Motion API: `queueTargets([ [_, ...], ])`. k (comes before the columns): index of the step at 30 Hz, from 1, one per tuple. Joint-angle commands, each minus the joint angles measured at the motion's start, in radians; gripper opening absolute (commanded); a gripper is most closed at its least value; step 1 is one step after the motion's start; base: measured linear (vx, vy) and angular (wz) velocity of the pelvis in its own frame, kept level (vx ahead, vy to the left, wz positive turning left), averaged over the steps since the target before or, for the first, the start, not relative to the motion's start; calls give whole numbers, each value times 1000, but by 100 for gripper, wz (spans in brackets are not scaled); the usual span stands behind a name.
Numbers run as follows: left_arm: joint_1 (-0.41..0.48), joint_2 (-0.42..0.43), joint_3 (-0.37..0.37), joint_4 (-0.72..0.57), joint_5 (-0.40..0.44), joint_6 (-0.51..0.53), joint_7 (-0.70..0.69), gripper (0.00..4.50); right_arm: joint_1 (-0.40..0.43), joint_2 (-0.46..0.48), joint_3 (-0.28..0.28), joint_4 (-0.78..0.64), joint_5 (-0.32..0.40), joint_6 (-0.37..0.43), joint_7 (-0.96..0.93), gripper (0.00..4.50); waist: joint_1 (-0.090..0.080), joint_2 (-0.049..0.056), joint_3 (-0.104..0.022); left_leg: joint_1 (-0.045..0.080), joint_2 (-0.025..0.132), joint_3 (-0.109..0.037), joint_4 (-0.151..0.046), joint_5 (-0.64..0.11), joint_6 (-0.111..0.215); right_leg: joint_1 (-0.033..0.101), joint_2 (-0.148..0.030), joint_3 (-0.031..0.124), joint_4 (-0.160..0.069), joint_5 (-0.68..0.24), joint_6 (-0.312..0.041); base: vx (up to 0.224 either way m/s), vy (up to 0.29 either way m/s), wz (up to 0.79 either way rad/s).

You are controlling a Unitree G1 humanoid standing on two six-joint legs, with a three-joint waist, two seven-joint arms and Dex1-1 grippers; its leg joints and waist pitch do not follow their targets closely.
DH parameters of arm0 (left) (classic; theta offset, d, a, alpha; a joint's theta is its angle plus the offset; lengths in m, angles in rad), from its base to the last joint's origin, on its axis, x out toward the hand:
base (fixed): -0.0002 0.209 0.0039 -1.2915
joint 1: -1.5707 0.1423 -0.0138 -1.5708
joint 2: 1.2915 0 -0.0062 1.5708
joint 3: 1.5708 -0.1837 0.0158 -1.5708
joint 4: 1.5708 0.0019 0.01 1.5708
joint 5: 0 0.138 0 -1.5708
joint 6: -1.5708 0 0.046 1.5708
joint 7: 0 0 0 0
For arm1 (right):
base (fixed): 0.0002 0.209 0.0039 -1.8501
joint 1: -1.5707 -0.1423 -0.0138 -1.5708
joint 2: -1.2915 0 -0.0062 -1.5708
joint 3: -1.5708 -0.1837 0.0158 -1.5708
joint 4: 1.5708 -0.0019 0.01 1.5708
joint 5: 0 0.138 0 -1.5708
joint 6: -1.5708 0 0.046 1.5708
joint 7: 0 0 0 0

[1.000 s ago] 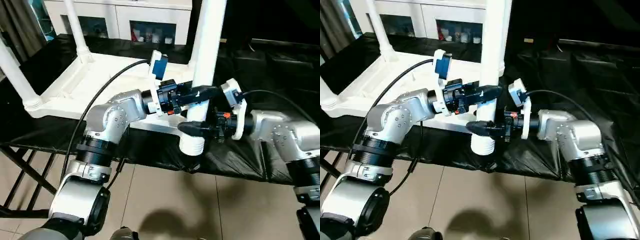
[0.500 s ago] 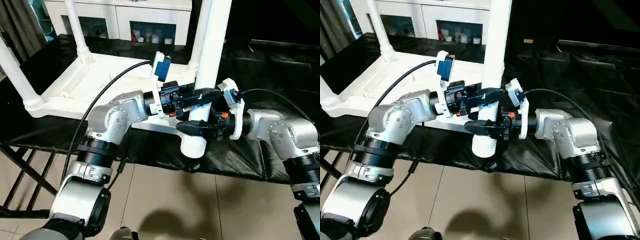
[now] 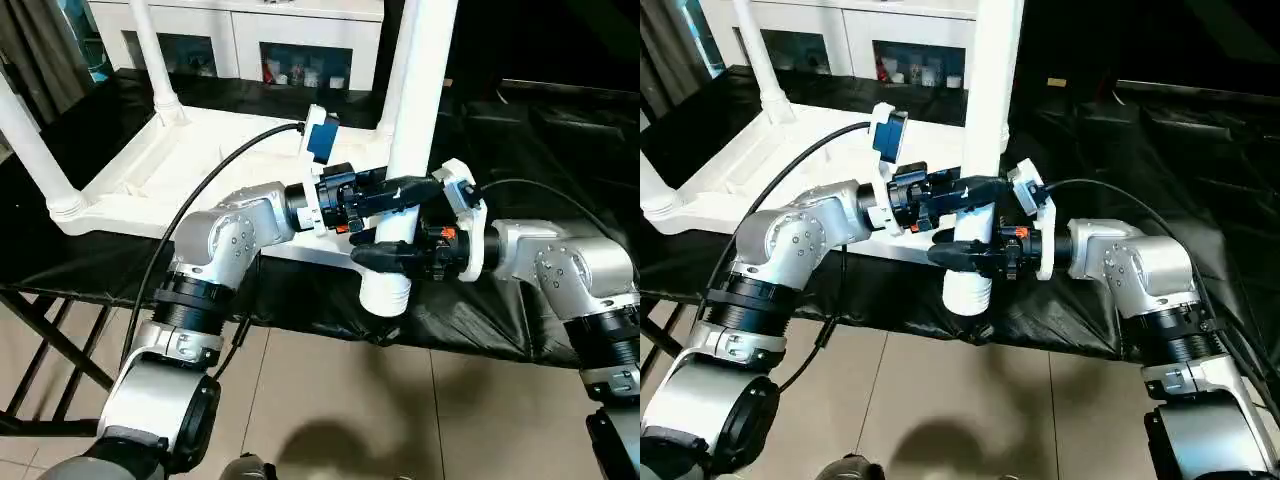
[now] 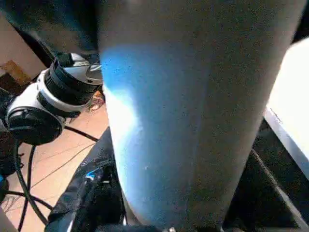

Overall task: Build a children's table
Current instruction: Pick table leg

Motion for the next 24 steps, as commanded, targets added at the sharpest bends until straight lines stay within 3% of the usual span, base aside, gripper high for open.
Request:
queueTargets([
  [1, -18, -7, 24, -7, -3, -16, 15, 270, 18, 4, 1, -4, -12, 4, -18, 193, 2, -15, -85, 25, 36, -16, -62, -84, 41, 58, -54, 40, -64, -48, -270, 0, 0, 0],
  [8, -43, -41, 99, 52, 6, -169, 70, 309, 36, 49, -46, -6, -37, -64, -104, 191, 1, -15, -86, 24, 34, -17, -63, -93, 34, 59, -55, 40, -67, -41, -265, 0, 0, 0],
  [9, -49, -41, 112, 65, 4, -188, 72, 309, 39, 59, -57, -3, -41, -77, -129, 191, 2, -8, -87, 26, 35, -19, -63, -94, 31, 58, -56, 40, -66, -42, -264, 0, 0, 0],
  [10, -55, -41, 123, 77, 2, -204, 75, 309, 42, 70, -69, 0, -46, -89, -153, 191, -1, -11, -86, 25, 34, -18, -63, -98, 26, 58, -55, 39, -67, -48, -260, 0, 0, 0],
  [11, -75, -21, 149, 131, 8, -242, 75, 309, 51, 109, -106, 19, -82, -167, -257, 191, -2, -4, -86, 27, 33, -18, -63, -97, 19, 53, -55, 40, -70, -49, -252, 0, 0, 0],
  [12, -81, -11, 154, 153, 17, -259, 74, 309, 55, 119, -116, 23, -94, -190, -288, 191, -6, -5, -85, 26, 32, -17, -64, -103, 11, 51, -53, 40, -69, -57, -250, 0, 0, 0],
  [13, -88, 19, 129, 196, 64, -294, 65, 309, 54, 139, -132, 42, -129, -241, -364, 191, -6, 2, -87, 29, 30, -19, -66, -114, 1, 54, -53, 39, -69, -71, -246, 0, 0, 0],
  [14, -88, 19, 129, 196, 64, -294, 65, 309, 54, 139, -132, 42, -129, -241, -364, 191, -8, 0, -85, 30, 31, -20, -68, -118, -4, 51, -54, 39, -75, -83, -236, 0, 0, 0],
  [15, -92, 70, 65, 264, 162, -376, 40, 309, 55, 160, -147, 66, -182, -318, -461, 191, -11, 5, -86, 34, 31, -20, -69, -134, -15, 53, -52, 39, -72, -87, -236, 0, 0, 0],
  [16, -93, 89, 36, 292, 206, -419, 27, 309, 57, 165, -150, 73, -201, -349, -491, 191, -17, 4, -84, 32, 30, -19, -71, -136, -23, 49, -49, 41, -76, -101, -213, 0, 0, 0],
  [17, -93, 102, 14, 310, 233, -439, 17, 309, 59, 171, -155, 79, -211, -372, -512, 191, -20, 4, -86, 32, 29, -20, -72, -135, -31, 54, -49, 41, -73, -88, -206, 0, 0, 0],
  [19, -98, 149, -81, 392, 346, -526, -32, 309, 69, 188, -161, 99, -259, -462, -575, 191, -20, 15, -89, 34, 31, -23, -72, -127, -33, 52, -50, 41, -73, -56, -203, 0, 0, 0],
  [21, -101, 183, -178, 468, 444, -611, -89, 309, 74, 198, -170, 117, -293, -483, -640, 191, -23, 15, -91, 33, 30, -24, -72, -110, -30, 54, -48, 39, -67, 0, -212, 0, 0, 0],
  [23, -110, 204, -255, 551, 530, -685, -115, 309, 83, 211, -185, 126, -301, -497, -676, 191, -30, 22, -92, 33, 29, -22, -72, -118, -29, 58, -49, 40, -62, 38, -236, 0, 0, 0],
  [24, -110, 204, -255, 551, 530, -685, -115, 309, 83, 211, -185, 126, -301, -497, -676, 191, -30, 20, -91, 32, 29, -22, -72, -122, -25, 58, -50, 41, -64, 43, -238, 0, 0, 0],
])
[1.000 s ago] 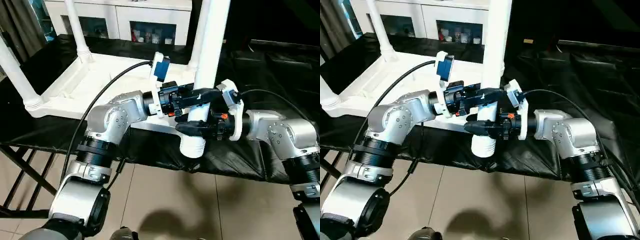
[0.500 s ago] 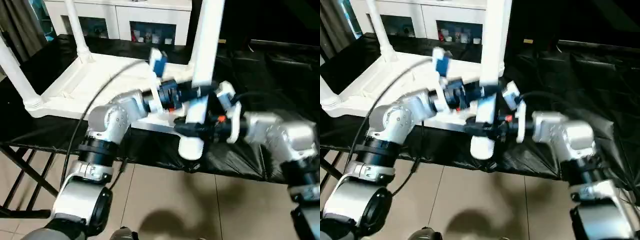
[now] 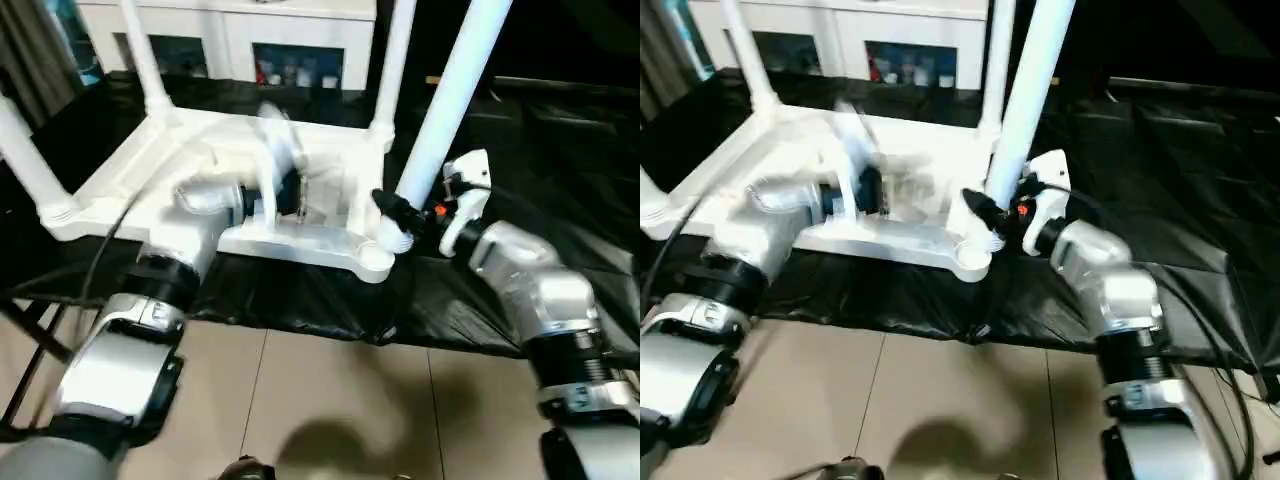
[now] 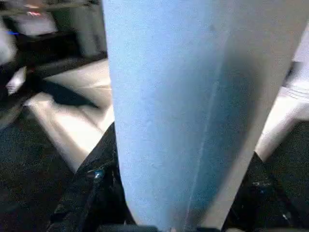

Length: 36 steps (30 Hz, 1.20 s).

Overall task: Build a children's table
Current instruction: Pick table leg

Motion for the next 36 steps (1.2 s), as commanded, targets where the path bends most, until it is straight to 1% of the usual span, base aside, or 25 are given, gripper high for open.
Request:
queueTargets([
  [1, -25, 10, -48, 43, 70, -60, -17, 309, 6, 4, -30, 0, -7, -22, -29, 191, -5, 10, -91, 33, 31, -21, -71, -127, -18, 61, -53, 40, -56, 51, -254, 0, 0, 0],
  [2, -32, 11, -65, 77, 96, -81, -3, 309, 12, 8, -36, -4, -2, -19, -34, 191, -5, 10, -92, 34, 32, -20, -70, -125, -13, 60, -53, 40, -56, 57, -259, 0, 0, 0],
  [4, -52, 11, -99, 148, 160, -137, 44, 309, 24, 16, -38, -13, -4, -23, -43, 191, -7, 18, -90, 35, 32, -20, -70, -148, -4, 58, -53, 40, -59, 55, -268, 0, 0, 0],
  [5, -67, 10, -117, 194, 201, -172, 76, 309, 35, 23, -39, -25, -4, -23, -46, 191, -9, 17, -90, 35, 32, -20, -70, -160, -2, 62, -54, 40, -60, 49, -271, 0, 0, 0],
  [6, -68, 10, -118, 196, 203, -173, 78, 309, 36, 23, -39, -26, -4, -23, -46, 191, -8, 16, -90, 34, 33, -21, -70, -160, 0, 63, -56, 41, -60, 47, -273, 0, 0, 0],
  [7, -84, 6, -126, 240, 228, -188, 99, 309, 48, 27, -36, -41, -6, -25, -50, 191, -7, 32, -90, 34, 32, -22, -69, -163, 1, 61, -57, 40, -59, 36, -277, 0, 0, 0],
  [8, -90, 5, -129, 258, 237, -192, 105, 309, 51, 28, -36, -43, -7, -28, -52, 191, -9, 23, -90, 35, 33, -22, -69, -167, 1, 62, -56, 40, -61, 30, -279, 0, 0, 0],
  [10, -97, 3, -134, 275, 247, -199, 111, 309, 54, 29, -36, -44, -8, -32, -55, 191, -7, 23, -89, 34, 33, -21, -69, -161, 8, 62, -57, 40, -61, 21, -286, 0, 0, 0],
  [11, -110, 0, -146, 315, 268, -223, 121, 309, 58, 30, -39, -48, -12, -36, -59, 191, -8, 43, -89, 35, 33, -21, -68, -166, 7, 59, -56, 40, -63, 13, -284, 0, 0, 0],
  [12, -115, -2, -148, 330, 276, -233, 127, 292, 61, 31, -40, -51, -13, -37, -60, 191, -11, 35, -88, 35, 31, -20, -68, -171, 9, 58, -53, 40, -67, 10, -282, 0, 0, 0],
  [13, -122, -7, -146, 353, 286, -245, 135, 281, 64, 31, -43, -56, -13, -36, -62, 191, -10, 36, -89, 33, 30, -21, -67, -171, 10, 62, -55, 40, -65, 13, -284, 0, 0, 0],
  [15, -126, -10, -142, 364, 291, -251, 139, 272, 66, 31, -44, -60, -12, -34, -62, 191, -9, 34, -90, 32, 31, -21, -67, -163, 20, 62, -56, 40, -64, 14, -286, 0, 0, 0],
  [16, -129, -14, -141, 379, 303, -255, 143, 261, 71, 30, -45, -67, -11, -30, -60, 191, -9, 42, -90, 31, 31, -21, -66, -162, 23, 61, -56, 39, -67, 6, -286, 0, 0, 0],
  [17, -130, -14, -141, 382, 307, -255, 143, 246, 72, 29, -45, -69, -11, -30, -60, 191, -8, 40, -91, 32, 32, -21, -66, -157, 27, 62, -55, 39, -65, 15, -287, 0, 0, 0],
  [20, -134, -20, -140, 398, 324, -266, 160, 225, 75, 27, -43, -74, -11, -28, -55, 191, -9, 44, -92, 32, 33, -22, -66, -160, 31, 60, -56, 38, -65, 14, -291, 0, 0, 0],
  [22, -138, -22, -152, 410, 344, -277, 187, 190, 72, 27, -41, -70, -11, -30, -54, 191, -10, 44, -91, 32, 33, -22, -67, -168, 29, 61, -56, 38, -66, 9, -291, 0, 0, 0],
  [25, -141, -26, -153, 422, 357, -283, 205, 185, 71, 26, -39, -69, -12, -31, -52, 191, -11, 46, -91, 32, 33, -23, -67, -175, 28, 60, -56, 38, -67, 3, -289, 0, 0, 0],
  [26, -143, -30, -155, 430, 372, -287, 224, 156, 70, 27, -38, -70, -13, -30, -52, 191, -11, 46, -91, 32, 33, -23, -67, -174, 28, 61, -55, 38, -67, 5, -288, 0, 0, 0],
  [27, -145, -33, -156, 435, 383, -286, 251, 145, 70, 27, -37, -73, -13, -29, -50, 191, -12, 50, -91, 33, 33, -24, -67, -174, 28, 60, -55, 37, -66, 6, -288, 0, 0, 0],
  [29, -147, -37, -164, 442, 408, -286, 294, 139, 71, 27, -34, -79, -14, -26, -47, 191, -14, 48, -91, 32, 32, -23, -67, -180, 29, 61, -54, 38, -69, 7, -286, 0, 0, 0],
  [30, -148, -38, -166, 444, 414, -285, 306, 139, 72, 27, -34, -81, -13, -25, -47, 191, -13, 50, -91, 33, 33, -24, -67, -179, 29, 61, -55, 38, -68, 5, -286, 0, 0, 0],
  [31, -148, -39, -167, 445, 417, -285, 313, 128, 72, 27, -34, -82, -13, -24, -47, 191, -14, 49, -91, 32, 32, -24, -67, -180, 30, 61, -55, 38, -69, 0, -283, 0, 0, 0],
  [32, -147, -40, -166, 447, 418, -283, 312, 100, 73, 26, -34, -83, -13, -24, -45, 191, -14, 48, -91, 31, 32, -24, -67, -177, 31, 61, -55, 38, -70, -3, -282, 0, 0, 0],
  [34, -147, -42, -162, 451, 422, -280, 290, 97, 73, 23, -33, -85, -14, -24, -43, 191, -15, 51, -90, 31, 32, -24, -68, -175, 34, 59, -55, 38, -72, -10, -281, 0, 0, 0],
  [36, -146, -44, -153, 452, 413, -275, 266, 73, 71, 21, -33, -84, -13, -23, -40, 191, -15, 50, -90, 31, 31, -23, -68, -180, 33, 60, -56, 38, -72, -19, -282, 0, 0, 0],
])
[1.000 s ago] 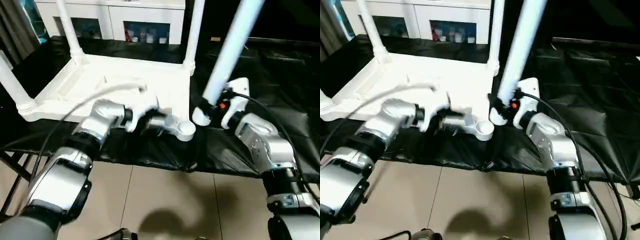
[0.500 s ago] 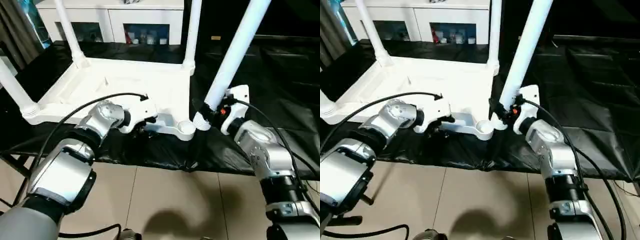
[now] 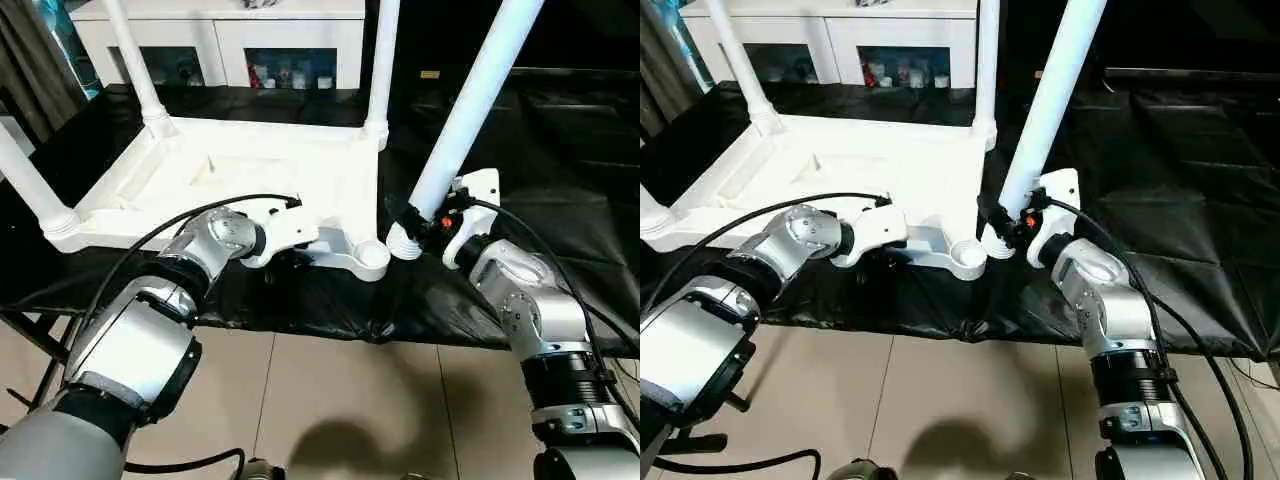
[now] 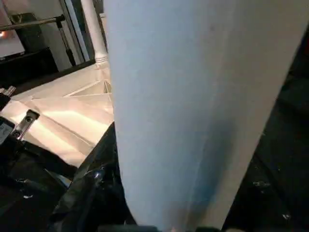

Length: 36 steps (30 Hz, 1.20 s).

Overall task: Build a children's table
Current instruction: Pick table leg, then insert table leg to table base

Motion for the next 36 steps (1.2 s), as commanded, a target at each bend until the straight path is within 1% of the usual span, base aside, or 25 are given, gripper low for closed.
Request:
queueTargets([
  [1, -7, -4, 32, 14, -24, 29, -82, 66, -5, -16, 3, -31, -6, 5, 25, 191, -5, 2, -88, 30, 32, -24, -68, -181, 32, 59, -56, 38, -72, -21, -282, 0, 0, 0],
  [4, -7, -14, 76, 13, -72, 83, -247, 61, -5, -43, 25, -36, -5, 27, 77, 191, -5, 1, -89, 27, 31, -23, -66, -156, 44, 63, -57, 37, -66, 11, -298, 0, 0, 0],
  [5, -8, -17, 85, 12, -83, 96, -278, 45, -4, -49, 30, -38, -5, 33, 87, 191, -6, 0, -89, 26, 32, -21, -64, -143, 55, 62, -56, 36, -63, 43, -311, 0, 0, 0],
  [6, -9, -20, 97, 9, -98, 117, -303, 39, -3, -59, 38, -40, -5, 42, 105, 191, -6, 0, -89, 26, 32, -21, -64, -143, 55, 62, -56, 36, -63, 43, -311, 0, 0, 0],
  [7, -9, -21, 99, 9, -101, 120, -306, 39, -3, -61, 39, -40, -5, 42, 108, 191, -5, 0, -90, 26, 32, -21, -63, -143, 63, 62, -58, 35, -62, 48, -319, 0, 0, 0],
  [8, -8, -28, 116, 3, -121, 147, -329, 32, 1, -74, 50, -41, -8, 50, 129, 191, -4, -4, -89, 26, 32, -20, -62, -147, 69, 63, -59, 35, -63, 41, -322, 0, 0, 0],
  [9, -5, -31, 125, -1, -130, 154, -333, 24, 3, -77, 52, -40, -11, 49, 134, 191, -6, -8, -88, 25, 32, -19, -63, -153, 74, 62, -59, 35, -67, 24, -322, 0, 0, 0],
  [10, -5, -31, 125, -1, -130, 154, -333, 16, 3, -77, 52, -40, -11, 49, 134, 191, -5, -7, -87, 25, 32, -19, -62, -153, 74, 63, -60, 35, -66, 15, -322, 0, 0, 0],
  [11, 2, -34, 138, -8, -138, 152, -319, 10, 5, -77, 51, -36, -14, 46, 133, 191, -5, -9, -86, 24, 32, -19, -63, -155, 76, 62, -61, 36, -69, -6, -318, 0, 0, 0],
  [12, 8, -35, 149, -13, -142, 151, -305, 7, 5, -77, 50, -35, -14, 46, 133, 191, -8, -20, -85, 24, 33, -19, -64, -156, 78, 62, -60, 36, -72, -22, -314, 0, 0, 0],
  [13, 17, -38, 165, -21, -151, 157, -314, 3, 7, -77, 51, -37, -13, 48, 134, 191, -8, -15, -85, 23, 32, -20, -64, -151, 80, 63, -61, 36, -71, -35, -311, 0, 0, 0],
  [14, 21, -39, 169, -24, -153, 157, -311, 3, 7, -77, 51, -39, -11, 51, 136, 191, -11, -22, -85, 22, 32, -19, -64, -146, 83, 63, -60, 36, -73, -44, -306, 0, 0, 0],
  [15, 28, -41, 176, -30, -157, 157, -305, 3, 9, -78, 53, -42, -6, 58, 141, 191, -11, -22, -85, 22, 32, -19, -64, -146, 83, 63, -60, 36, -73, -44, -306, 0, 0, 0],
  [16, 35, -41, 176, -33, -156, 151, -301, 3, 11, -78, 54, -46, -5, 62, 144, 191, -12, -18, -85, 22, 33, -20, -64, -141, 87, 62, -60, 36, -72, -45, -306, 0, 0, 0],
  [19, 58, -35, 172, -51, -148, 132, -287, 3, 17, -85, 64, -55, -4, 77, 159, 191, -13, -27, -84, 21, 34, -19, -64, -138, 96, 62, -58, 36, -73, -55, -298, 0, 0, 0],
  [20, 61, -34, 171, -52, -147, 129, -287, 3, 18, -85, 64, -54, -4, 77, 158, 191, -12, -23, -84, 21, 34, -19, -65, -133, 99, 60, -59, 36, -72, -55, -296, 0, 0, 0],
  [23, 83, -29, 169, -65, -142, 99, -310, 1, 16, -86, 70, -24, -21, 63, 156, 191, -14, -23, -82, 23, 35, -19, -67, -147, 90, 57, -59, 37, -76, -87, -289, 0, 0, 0],
  [24, 90, -27, 170, -70, -143, 88, -323, 1, 13, -84, 72, -11, -24, 61, 158, 191, -15, -26, -82, 23, 34, -18, -67, -150, 87, 56, -58, 37, -78, -90, -288, 0, 0, 0],
  [28, 101, -25, 178, -80, -146, 78, -335, 1, 7, -77, 77, 15, -31, 55, 161, 191, -15, -24, -82, 23, 34, -18, -67, -150, 83, 55, -59, 38, -78, -94, -288, 0, 0, 0],
  [29, 109, -24, 183, -88, -153, 76, -346, 0, -1, -70, 79, 45, -40, 49, 164, 191, -15, -33, -83, 23, 35, -17, -67, -150, 84, 56, -60, 38, -76, -93, -288, 0, 0, 0],
  [30, 111, -24, 183, -90, -154, 74, -347, 0, -4, -68, 81, 56, -45, 46, 165, 191, -15, -29, -82, 22, 35, -18, -67, -150, 83, 55, -61, 38, -75, -97, -288, 0, 0, 0],
  [31, 114, -22, 182, -92, -153, 68, -348, 0, -7, -66, 83, 70, -49, 45, 166, 191, -16, -33, -81, 23, 35, -17, -68, -151, 82, 54, -60, 38, -77, -102, -287, 0, 0, 0],
  [34, 123, -18, 182, -96, -153, 64, -356, 0, -17, -57, 88, 107, -54, 41, 172, 191, -14, -28, -81, 25, 38, -18, -70, -151, 80, 52, -59, 38, -75, -93, -289, 0, 0, 0],
  [35, 128, -16, 185, -98, -151, 63, -362, 0, -24, -52, 89, 127, -52, 49, 181, 191, -15, -38, -82, 26, 38, -16, -70, -157, 79, 51, -58, 38, -77, -89, -292, 0, 0, 0],
  [36, 131, -13, 185, -100, -150, 61, -364, 0, -27, -52, 94, 137, -55, 52, 186, 191, -14, -43, -81, 25, 39, -16, -71, -155, 79, 52, -59, 38, -74, -90, -292, 0, 0, 0],
])
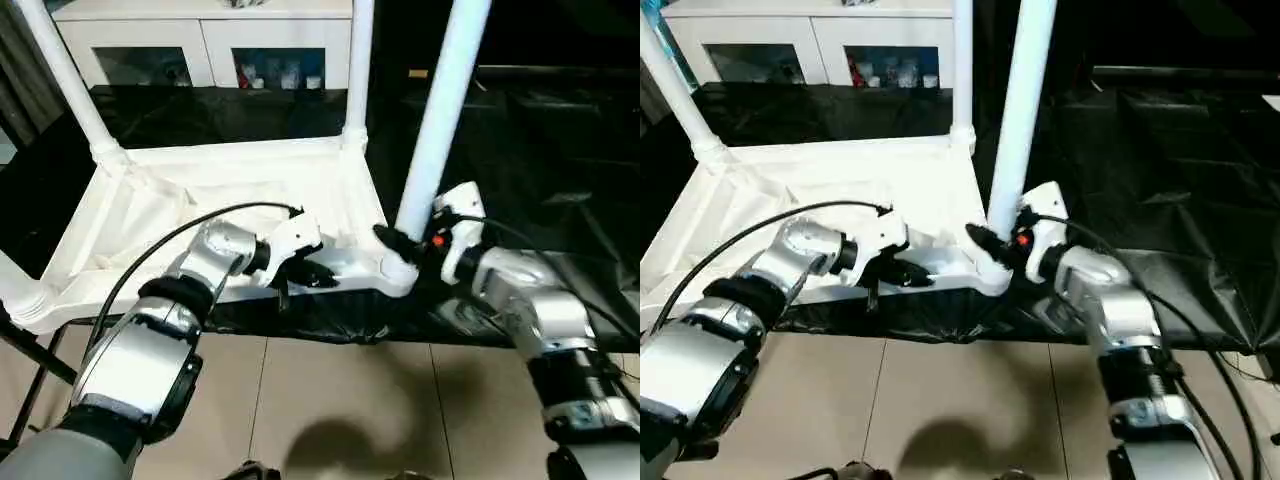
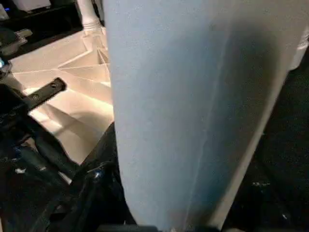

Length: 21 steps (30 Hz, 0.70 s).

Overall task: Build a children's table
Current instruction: Insert table leg to table base

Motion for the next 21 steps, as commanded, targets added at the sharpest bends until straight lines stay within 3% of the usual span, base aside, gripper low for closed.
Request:
queueTargets([
  [1, 24, 18, 4, -3, 8, 0, -17, 0, -2, 2, 19, 43, -18, 11, 17, 191, 6, -24, -80, 26, 38, -18, -70, -155, 73, 52, -61, 38, -69, -93, -292, 0, 0, 0],
  [2, 26, 20, 5, -5, 8, 1, -18, 0, -4, 1, 24, 47, -19, 13, 23, 191, 6, -22, -79, 26, 38, -18, -71, -160, 70, 51, -61, 38, -72, -101, -288, 0, 0, 0],
  [3, 30, 23, 6, -8, 10, -3, -11, 0, -6, 0, 31, 56, -22, 15, 37, 191, 5, -30, -79, 25, 40, -19, -72, -159, 68, 53, -62, 39, -71, -98, -287, 0, 0, 0],
  [4, 30, 24, 7, -9, 11, -4, -9, 0, -6, 0, 32, 57, -22, 15, 40, 191, 6, -28, -79, 26, 40, -19, -72, -158, 68, 52, -62, 39, -70, -95, -287, 0, 0, 0],
  [5, 34, 27, 7, -14, 11, -7, -5, 0, -7, 0, 34, 61, -23, 15, 53, 191, 5, -37, -79, 25, 40, -18, -72, -160, 69, 52, -62, 39, -70, -96, -287, 0, 0, 0],
  [6, 35, 28, 7, -15, 11, -8, -5, 0, -6, 1, 34, 62, -23, 15, 54, 191, 6, -34, -79, 26, 40, -18, -73, -161, 69, 51, -62, 39, -70, -99, -286, 0, 0, 0],
  [10, 43, 31, 11, -23, 1, -10, -15, 0, -3, 13, 10, 77, -6, 11, 45, 191, 5, -39, -78, 28, 41, -18, -75, -162, 61, 50, -63, 40, -71, -104, -284, 0, 0, 0],
  [14, 50, 34, 16, -32, 0, -14, -7, 0, 19, 32, -57, 90, 46, 8, 30, 191, 6, -37, -78, 31, 44, -19, -78, -183, 46, 49, -64, 42, -70, -89, -294, 0, 0, 0],
  [17, 52, 34, 17, -35, -2, -12, -7, 0, 37, 42, -108, 107, 80, -1, 16, 191, 6, -41, -78, 30, 43, -18, -77, -183, 50, 50, -65, 41, -70, -78, -297, 0, 0, 0],
  [18, 53, 34, 17, -36, -2, -12, -7, 0, 38, 42, -112, 108, 83, -2, 15, 191, 7, -35, -79, 31, 43, -18, -77, -183, 49, 51, -66, 41, -70, -78, -298, 0, 0, 0],
  [19, 53, 34, 17, -36, -2, -12, -6, 0, 44, 44, -119, 111, 87, -7, 14, 191, 6, -38, -78, 30, 44, -18, -77, -182, 48, 50, -64, 41, -70, -76, -298, 0, 0, 0],
  [20, 54, 32, 17, -37, 1, -13, 5, 0, 73, 56, -142, 115, 101, -30, 14, 191, 8, -31, -78, 31, 44, -18, -77, -186, 46, 49, -65, 41, -70, -75, -298, 0, 0, 0],
  [21, 55, 31, 18, -38, 3, -13, 11, 0, 87, 62, -151, 115, 106, -41, 16, 191, 8, -33, -77, 32, 44, -17, -78, -195, 45, 47, -65, 42, -73, -79, -298, 0, 0, 0],
])
